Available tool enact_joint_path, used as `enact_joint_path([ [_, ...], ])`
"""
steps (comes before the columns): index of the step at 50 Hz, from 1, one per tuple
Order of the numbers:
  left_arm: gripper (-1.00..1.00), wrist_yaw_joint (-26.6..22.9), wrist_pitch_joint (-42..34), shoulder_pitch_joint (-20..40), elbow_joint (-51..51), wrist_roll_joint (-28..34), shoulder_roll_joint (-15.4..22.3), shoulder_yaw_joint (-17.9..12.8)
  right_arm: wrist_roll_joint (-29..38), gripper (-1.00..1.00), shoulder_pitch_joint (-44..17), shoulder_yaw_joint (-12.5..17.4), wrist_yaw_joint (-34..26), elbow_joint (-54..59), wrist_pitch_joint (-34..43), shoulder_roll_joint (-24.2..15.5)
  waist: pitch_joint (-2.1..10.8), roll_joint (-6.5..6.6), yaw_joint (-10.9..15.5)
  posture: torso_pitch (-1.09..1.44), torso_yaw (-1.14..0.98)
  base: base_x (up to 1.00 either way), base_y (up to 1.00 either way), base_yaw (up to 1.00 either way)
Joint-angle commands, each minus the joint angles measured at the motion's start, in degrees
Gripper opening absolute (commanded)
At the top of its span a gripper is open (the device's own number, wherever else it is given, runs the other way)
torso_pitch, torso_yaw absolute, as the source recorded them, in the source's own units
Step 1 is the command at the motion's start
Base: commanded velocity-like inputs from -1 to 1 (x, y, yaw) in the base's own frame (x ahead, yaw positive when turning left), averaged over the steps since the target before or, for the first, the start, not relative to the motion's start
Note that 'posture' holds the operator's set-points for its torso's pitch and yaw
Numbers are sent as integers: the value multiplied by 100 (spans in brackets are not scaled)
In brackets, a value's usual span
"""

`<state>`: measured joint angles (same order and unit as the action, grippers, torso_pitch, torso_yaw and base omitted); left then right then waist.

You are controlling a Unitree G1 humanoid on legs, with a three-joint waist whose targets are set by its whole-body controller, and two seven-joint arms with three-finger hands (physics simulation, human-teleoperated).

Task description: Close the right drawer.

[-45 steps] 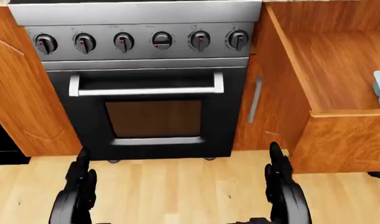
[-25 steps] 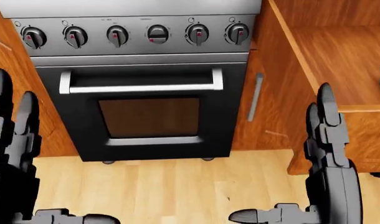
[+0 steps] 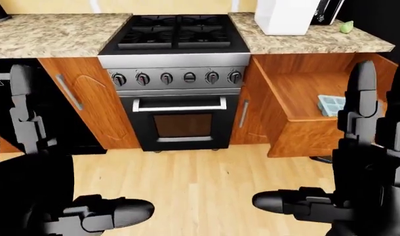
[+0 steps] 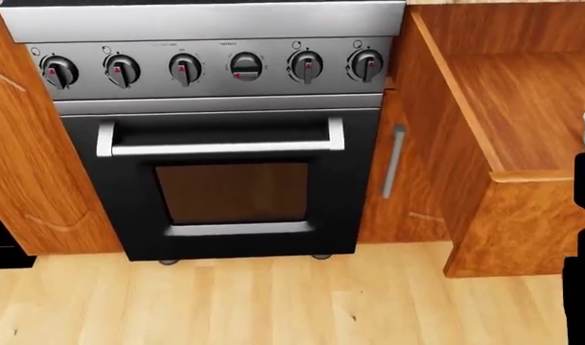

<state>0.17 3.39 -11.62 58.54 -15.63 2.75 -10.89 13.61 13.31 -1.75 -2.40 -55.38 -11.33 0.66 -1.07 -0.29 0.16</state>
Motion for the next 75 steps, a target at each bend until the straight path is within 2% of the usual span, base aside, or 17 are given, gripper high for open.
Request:
enact_joint_path([
  [1,100,344,488,-37,145,-234,299,37,46,100,-33,-37,25,-256,-132,-4,37,21,-5,0,0,0,0,0],
  [5,100,996,943,-213,145,-461,1006,118,-8,100,-81,-88,22,-214,-155,-27,27,45,-12,0,0,0,0,0],
  [13,100,1468,1763,-538,145,-604,1669,344,5,100,-96,15,146,-20,-169,-2,17,77,0,0,0,0,0,0],
  [17,100,1913,2202,-708,145,-646,2187,393,63,100,-57,-5,207,15,-203,15,10,93,4,0,0,0,0,0],
  [30,100,2008,2343,-748,145,-561,2326,530,-494,100,16,482,190,-76,-122,67,34,106,25,0,0,0,0,0],
  [42,100,1974,2375,-773,145,-587,2287,519,-461,100,293,351,111,-146,-353,139,53,108,24,0,0,0,0,0],
  [43,100,2007,2393,-779,145,-597,2328,520,-367,100,304,278,123,-134,-391,147,101,128,-7,0,0,0,0,-20],
  [45,100,2088,2421,-781,145,-606,2413,507,-308,100,375,212,154,-156,-457,138,-75,152,0,0,0,0,0,-20],
  [50,100,1939,2430,-843,145,-585,2254,551,-212,100,473,50,199,-80,-557,98,-163,145,-45,0,0,0,0,-28],
  [55,100,2015,2437,-832,145,-586,2339,564,-252,100,429,49,216,-52,-513,52,-186,163,-109,0,0,0,0,-37],
  [60,100,2043,2449,-839,145,-582,2365,573,-236,100,438,35,225,-44,-521,42,-262,410,-54,0,0,0,0,-37],
  [66,100,1953,2430,-853,145,-576,2278,579,-222,100,421,5,223,-7,-511,32,-175,290,-19,0,0,0,0,-37],
  [69,100,1912,2419,-852,145,-577,2240,575,-196,100,451,-28,236,9,-547,25,-176,88,15,0,0,0,0,-37],
  [71,100,1932,2411,-834,145,-592,2261,566,-167,100,490,-67,242,-3,-578,21,-112,-162,8,0,0,0,0,-37],
  [72,100,1945,2409,-831,145,-596,2276,567,-164,100,498,-77,250,-4,-579,17,-144,-23,-54,0,0,0,0,-38],
  [74,100,1986,2420,-830,145,-597,2321,573,-153,100,499,-86,258,6,-585,6,-198,-96,-82,0,0,0,0,-37],
  [75,100,2011,2423,-825,145,-597,2347,571,-157,100,512,-88,259,-12,-579,3,-180,-53,-135,0,0,0,0,-38],
])
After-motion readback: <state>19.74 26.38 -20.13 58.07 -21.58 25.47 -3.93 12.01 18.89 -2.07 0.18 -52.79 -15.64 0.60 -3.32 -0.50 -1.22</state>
